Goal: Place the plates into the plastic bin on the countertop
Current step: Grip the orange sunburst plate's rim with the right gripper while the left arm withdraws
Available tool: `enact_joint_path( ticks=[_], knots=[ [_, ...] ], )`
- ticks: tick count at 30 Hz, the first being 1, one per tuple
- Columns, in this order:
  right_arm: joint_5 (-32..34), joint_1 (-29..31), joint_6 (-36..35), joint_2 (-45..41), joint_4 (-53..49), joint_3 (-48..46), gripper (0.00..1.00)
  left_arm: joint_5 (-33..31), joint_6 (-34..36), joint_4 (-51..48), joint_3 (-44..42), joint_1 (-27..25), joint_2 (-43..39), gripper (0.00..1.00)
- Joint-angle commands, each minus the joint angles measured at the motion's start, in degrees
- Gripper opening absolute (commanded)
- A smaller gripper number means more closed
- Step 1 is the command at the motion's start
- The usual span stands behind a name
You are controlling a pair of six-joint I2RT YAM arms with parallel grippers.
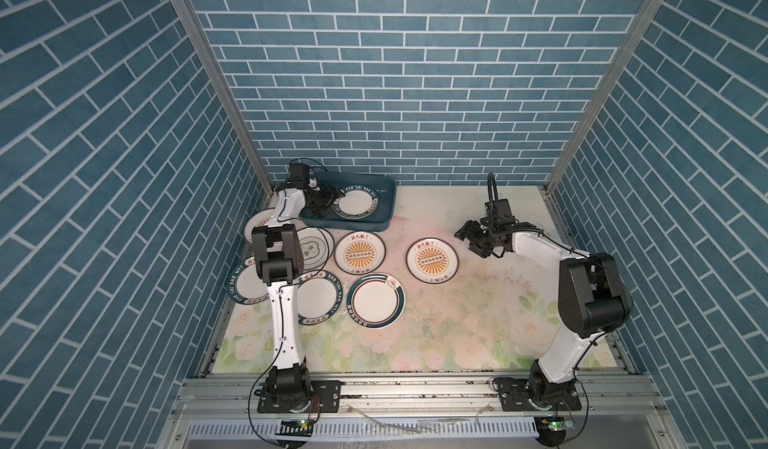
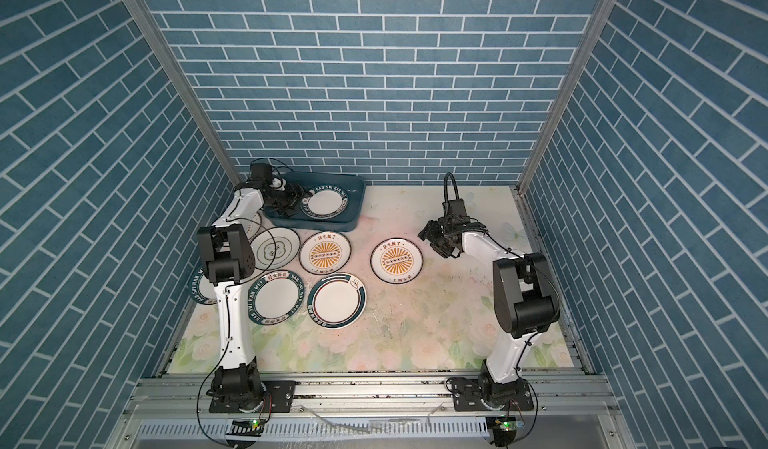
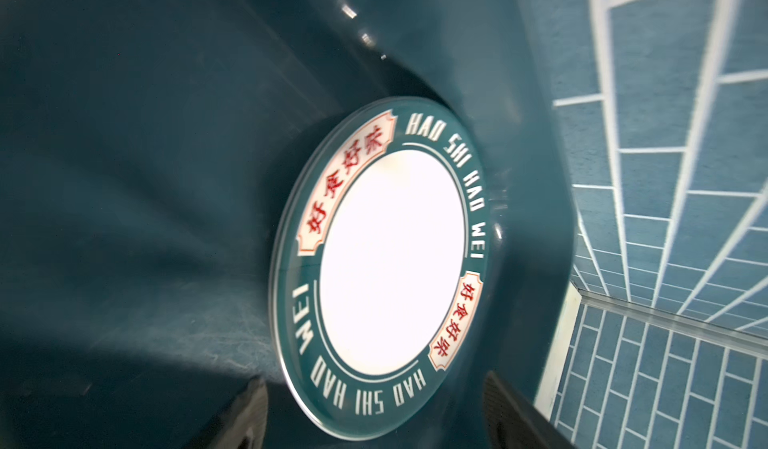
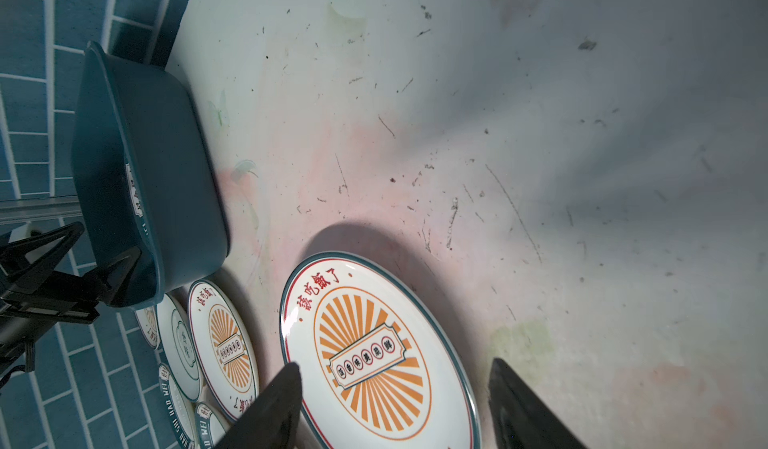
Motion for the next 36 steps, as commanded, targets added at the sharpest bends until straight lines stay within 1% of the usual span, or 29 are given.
enact_joint_path(
  ticks=[1,6,9,12,15,21,24,29,31,32,36],
  knots=[
    [-2.4,0.0,0.1,0.9,2.6,-1.7,0.7,0.2,2.3,3.1,-3.2,-0.2,-8.3,0.88],
    [-4.7,0.2,0.1,2.0,4.1,-3.2,0.68,2.2,2.7,12.1,-11.8,-0.2,-18.5,0.96],
    [-4.9,0.2,-0.6,1.6,3.7,-4.2,0.68,3.5,2.0,15.9,-18.1,-0.4,-24.3,0.99],
    [-5.2,0.1,-2.4,1.5,1.7,-4.6,0.68,5.9,1.1,20.1,-25.5,-1.1,-30.3,1.0],
    [-6.9,0.1,-3.3,1.9,1.3,-5.7,0.68,8.1,0.5,24.5,-32.9,-2.6,-36.3,1.0],
    [-10.3,0.1,-4.3,3.2,3.5,-8.0,0.66,9.1,1.6,26.1,-44.4,-5.7,-45.6,0.99],
    [-12.0,0.2,-4.9,3.7,5.2,-8.9,0.64,9.9,2.3,25.6,-47.5,-6.7,-48.2,1.0],
    [-15.3,0.3,-6.1,4.9,8.3,-10.6,0.6,10.1,3.1,23.6,-49.9,-8.2,-50.4,1.0],
    [-15.2,0.4,-6.6,5.5,7.9,-11.1,0.55,9.6,3.1,23.1,-50.4,-8.6,-51.1,1.0],
    [-15.2,0.4,-7.0,6.0,6.9,-11.1,0.5,9.3,3.3,22.7,-50.5,-8.8,-51.3,0.99],
    [-14.7,0.4,-8.1,6.0,6.2,-12.2,0.4,8.7,3.3,21.8,-50.7,-9.1,-52.2,1.0]
  ],
)
